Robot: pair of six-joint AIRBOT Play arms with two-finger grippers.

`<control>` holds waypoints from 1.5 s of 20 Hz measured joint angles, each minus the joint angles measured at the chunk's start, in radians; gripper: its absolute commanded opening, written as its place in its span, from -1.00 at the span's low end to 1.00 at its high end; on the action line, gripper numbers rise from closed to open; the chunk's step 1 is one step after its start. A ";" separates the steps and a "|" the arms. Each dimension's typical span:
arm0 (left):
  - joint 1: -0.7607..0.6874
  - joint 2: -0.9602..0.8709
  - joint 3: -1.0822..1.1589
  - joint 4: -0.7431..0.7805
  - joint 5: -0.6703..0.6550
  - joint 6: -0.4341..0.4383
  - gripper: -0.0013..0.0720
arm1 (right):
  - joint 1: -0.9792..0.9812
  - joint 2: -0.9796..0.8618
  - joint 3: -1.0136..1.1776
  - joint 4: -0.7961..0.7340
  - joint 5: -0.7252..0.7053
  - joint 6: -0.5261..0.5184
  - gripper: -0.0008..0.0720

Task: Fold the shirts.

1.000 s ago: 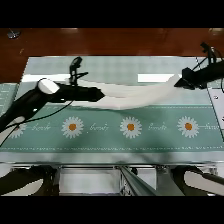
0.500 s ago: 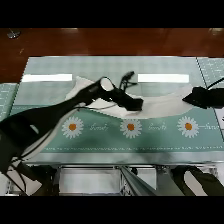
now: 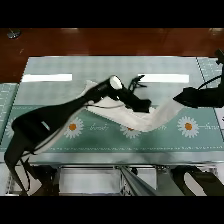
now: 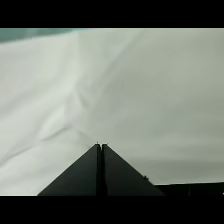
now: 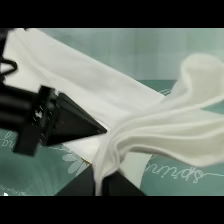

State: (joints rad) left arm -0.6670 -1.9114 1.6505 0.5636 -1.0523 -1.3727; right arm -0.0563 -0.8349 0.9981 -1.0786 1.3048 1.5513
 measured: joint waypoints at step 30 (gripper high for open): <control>0.816 1.557 -1.308 0.327 0.085 -0.206 -0.90 | 0.398 -1.147 1.053 0.496 -0.026 0.003 0.74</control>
State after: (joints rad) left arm 0.1486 -0.3546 0.3424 0.8902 -0.9668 -1.5787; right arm 0.3420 -1.9823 2.0510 -0.5823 1.2785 1.5547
